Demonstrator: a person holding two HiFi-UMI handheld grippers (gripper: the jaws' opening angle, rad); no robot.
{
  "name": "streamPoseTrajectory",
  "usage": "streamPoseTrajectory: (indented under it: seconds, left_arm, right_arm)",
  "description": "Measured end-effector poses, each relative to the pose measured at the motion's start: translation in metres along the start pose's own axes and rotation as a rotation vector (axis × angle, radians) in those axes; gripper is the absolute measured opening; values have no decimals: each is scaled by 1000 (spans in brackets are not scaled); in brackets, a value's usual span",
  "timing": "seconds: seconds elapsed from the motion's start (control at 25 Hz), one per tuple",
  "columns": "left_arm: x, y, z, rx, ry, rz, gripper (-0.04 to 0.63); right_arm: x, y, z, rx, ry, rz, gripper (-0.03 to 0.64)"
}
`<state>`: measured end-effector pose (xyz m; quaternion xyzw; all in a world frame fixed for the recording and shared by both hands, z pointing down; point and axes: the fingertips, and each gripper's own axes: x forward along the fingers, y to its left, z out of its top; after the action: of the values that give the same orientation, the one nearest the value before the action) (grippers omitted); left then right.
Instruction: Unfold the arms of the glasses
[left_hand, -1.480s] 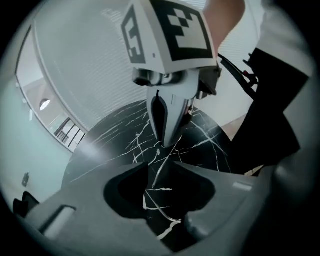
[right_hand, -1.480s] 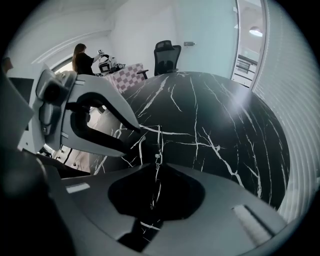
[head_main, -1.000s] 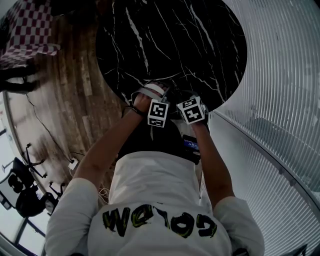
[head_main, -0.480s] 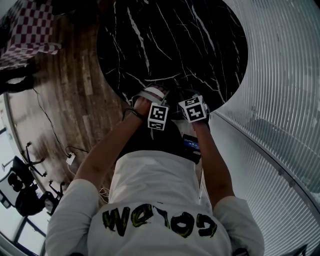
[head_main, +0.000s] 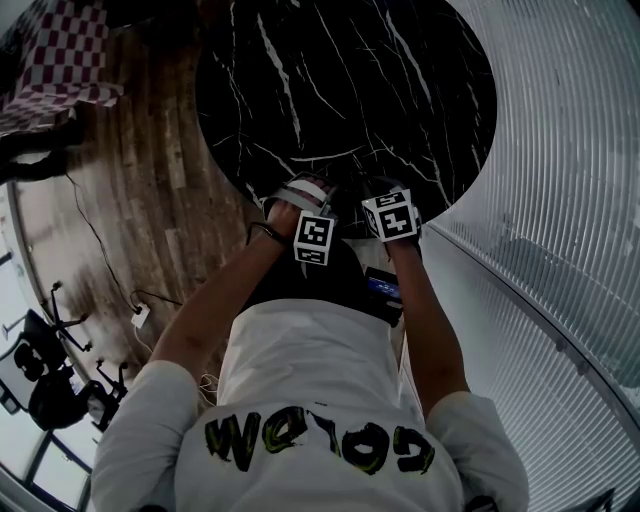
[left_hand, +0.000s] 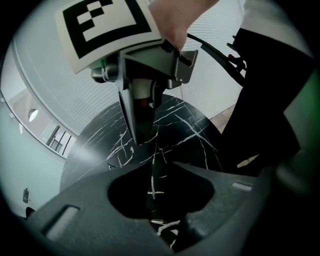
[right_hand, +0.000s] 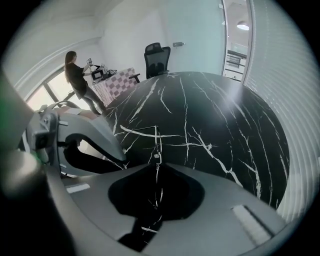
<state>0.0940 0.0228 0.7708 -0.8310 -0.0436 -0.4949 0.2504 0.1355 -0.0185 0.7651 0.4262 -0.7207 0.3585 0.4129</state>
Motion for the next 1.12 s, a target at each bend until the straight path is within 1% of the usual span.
streamPoseTrajectory:
  seconds: [0.4,0.88,1.12]
  left_arm:
    - [-3,-12,4,-41,-7,-8,100]
    - [-7,-31,19,-91,-22,-30,100]
    - [-8,-37,27,-96,-32,-41,101]
  right_arm:
    - [0,-8,4,21,-3,-1,28]
    - [-1,-12,7,36,-5,6,28]
    - [-1,-11,7,40,-5,11,28]
